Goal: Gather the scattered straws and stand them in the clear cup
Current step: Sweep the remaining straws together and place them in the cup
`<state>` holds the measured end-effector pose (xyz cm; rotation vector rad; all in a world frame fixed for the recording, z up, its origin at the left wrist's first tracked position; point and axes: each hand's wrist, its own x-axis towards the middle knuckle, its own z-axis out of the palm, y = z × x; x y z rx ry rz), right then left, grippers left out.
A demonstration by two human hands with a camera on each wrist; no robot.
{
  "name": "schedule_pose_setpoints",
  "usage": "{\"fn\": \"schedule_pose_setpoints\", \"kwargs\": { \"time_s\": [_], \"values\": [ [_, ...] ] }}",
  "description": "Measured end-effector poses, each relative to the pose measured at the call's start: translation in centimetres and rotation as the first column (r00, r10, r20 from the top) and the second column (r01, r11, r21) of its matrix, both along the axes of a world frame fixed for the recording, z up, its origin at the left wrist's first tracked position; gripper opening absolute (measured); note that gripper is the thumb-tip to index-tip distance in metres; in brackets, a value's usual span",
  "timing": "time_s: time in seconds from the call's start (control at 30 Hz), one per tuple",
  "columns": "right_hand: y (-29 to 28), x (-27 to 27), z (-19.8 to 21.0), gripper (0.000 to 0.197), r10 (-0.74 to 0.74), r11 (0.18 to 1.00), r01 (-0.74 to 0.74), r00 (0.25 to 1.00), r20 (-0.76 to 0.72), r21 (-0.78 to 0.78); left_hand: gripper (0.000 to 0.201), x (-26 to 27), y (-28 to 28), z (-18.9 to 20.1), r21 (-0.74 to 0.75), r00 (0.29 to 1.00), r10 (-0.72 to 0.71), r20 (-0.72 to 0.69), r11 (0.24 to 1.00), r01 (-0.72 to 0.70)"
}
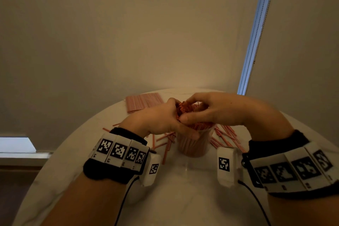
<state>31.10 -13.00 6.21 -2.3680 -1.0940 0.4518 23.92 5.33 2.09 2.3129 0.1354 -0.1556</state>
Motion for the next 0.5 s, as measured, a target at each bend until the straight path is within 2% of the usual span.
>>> {"fn": "schedule_pose_setpoints", "kwargs": {
  "time_s": [0.1, 0.2, 0.27, 0.37, 0.43, 0.5],
  "values": [
    [-0.1, -0.5, 0.2, 0.059, 0.046, 0.997, -0.042, 0.998, 0.049, -0.070, 0.117, -0.1, 0.1, -0.1, 0.018, 1.000, 0.020, 0.011, 1.000, -0.021],
    [0.6, -0.5, 0.0, 0.029, -0.036, 0.999, 0.040, 0.985, 0.171, -0.019, 0.123, -0.2, 0.1, 0.0, 0.044, 1.000, 0.027, 0.001, 0.999, -0.027],
    [1.2, -0.4, -0.4, 0.016, -0.137, 0.991, 0.134, 0.956, 0.259, 0.029, 0.125, -0.2, 0.0, 0.0, 0.038, 0.999, 0.032, 0.000, 0.999, -0.032],
    [1.6, -0.1, -0.5, 0.010, -0.309, 0.942, 0.260, 0.920, 0.241, 0.214, 0.127, -0.3, 0.0, 0.0, 0.000, 1.000, 0.019, -0.006, 1.000, -0.019],
    [1.6, 0.0, -0.3, 0.011, -0.364, 0.908, 0.294, 0.906, 0.215, 0.300, 0.129, -0.3, 0.0, 0.0, -0.007, 1.000, 0.009, -0.011, 1.000, -0.009],
    [1.7, -0.1, -0.5, 0.017, -0.284, 0.956, 0.252, 0.927, 0.247, 0.153, 0.128, -0.4, 0.0, 0.1, -0.002, 1.000, 0.013, -0.007, 1.000, -0.013]
  ]
}}
